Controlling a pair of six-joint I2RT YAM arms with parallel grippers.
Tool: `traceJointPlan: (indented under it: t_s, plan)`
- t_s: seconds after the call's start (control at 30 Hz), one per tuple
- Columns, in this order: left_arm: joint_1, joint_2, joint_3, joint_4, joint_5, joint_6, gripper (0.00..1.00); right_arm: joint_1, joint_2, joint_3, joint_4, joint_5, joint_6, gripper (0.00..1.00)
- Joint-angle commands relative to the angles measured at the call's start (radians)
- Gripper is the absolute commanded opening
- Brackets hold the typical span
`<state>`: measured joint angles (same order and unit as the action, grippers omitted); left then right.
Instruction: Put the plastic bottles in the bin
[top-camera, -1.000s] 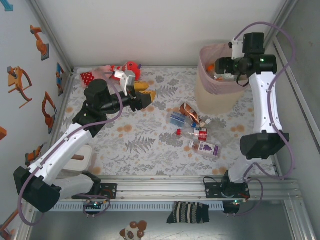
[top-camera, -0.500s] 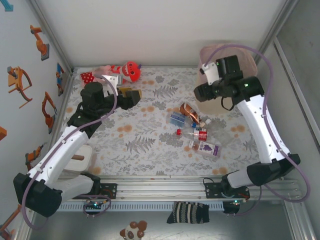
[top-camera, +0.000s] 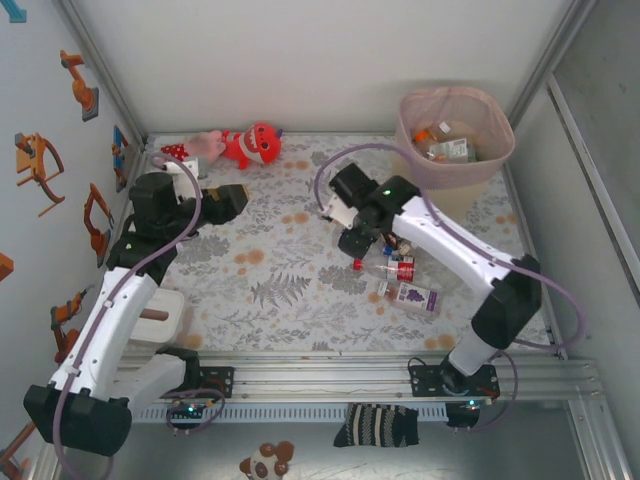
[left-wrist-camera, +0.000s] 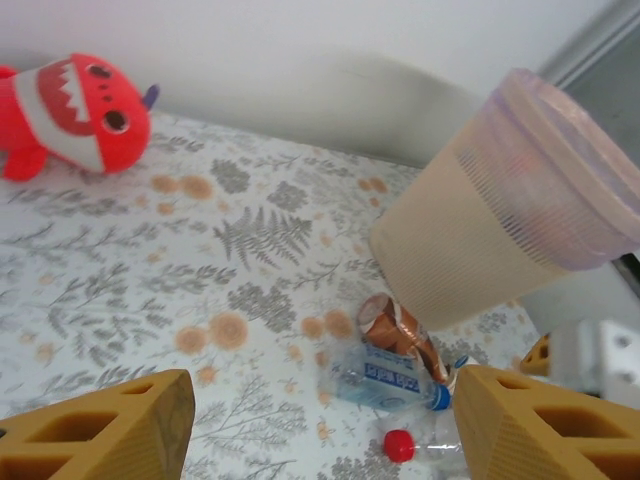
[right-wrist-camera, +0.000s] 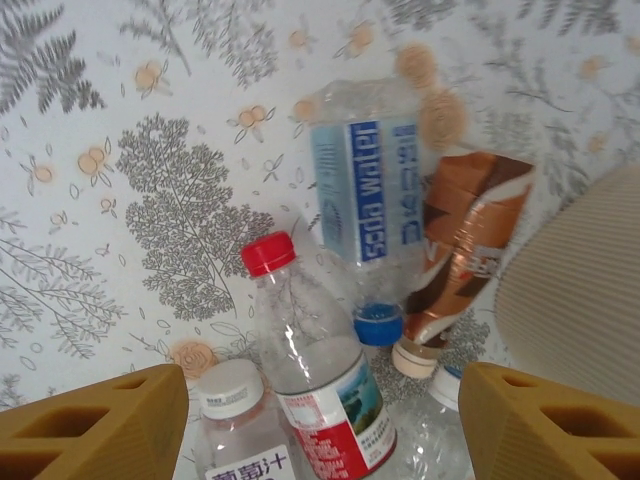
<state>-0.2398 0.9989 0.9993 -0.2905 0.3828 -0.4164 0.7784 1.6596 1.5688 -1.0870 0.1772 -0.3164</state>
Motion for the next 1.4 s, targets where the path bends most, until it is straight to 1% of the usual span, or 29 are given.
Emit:
traceJointPlan:
  t_s: [0.0,0.1,0.23,0.37,0.77,1.1,1.37]
  plan:
    - [0.059,-0.025,-0.02,-0.065,0.077,-0.016,0.69,0.041,0.076,-0.001,-0.013,0.1,-0.056,0.69]
    - [0.122,-0.03,-0.019,-0.093,0.125,0.021,0.69,0.063,0.159,0.012,-0.014,0.13,-0.065,0.67]
    - [0.195,-0.024,-0.021,-0.116,0.162,0.075,0.7,0.073,0.25,0.025,-0.02,0.161,-0.079,0.64]
    - [0.241,-0.014,-0.036,-0.119,0.188,0.125,0.7,0.073,0.318,0.034,-0.016,0.172,-0.093,0.63]
    - [0.293,0.03,-0.117,-0.06,0.227,0.174,0.7,0.073,0.435,0.033,0.002,0.171,-0.127,0.6]
    - [0.333,0.069,-0.145,-0.026,0.29,0.172,0.7,0.073,0.489,0.011,0.012,0.202,-0.145,0.57]
    - [0.346,0.067,-0.151,-0.025,0.309,0.166,0.7,0.068,0.506,-0.007,0.011,0.226,-0.153,0.52]
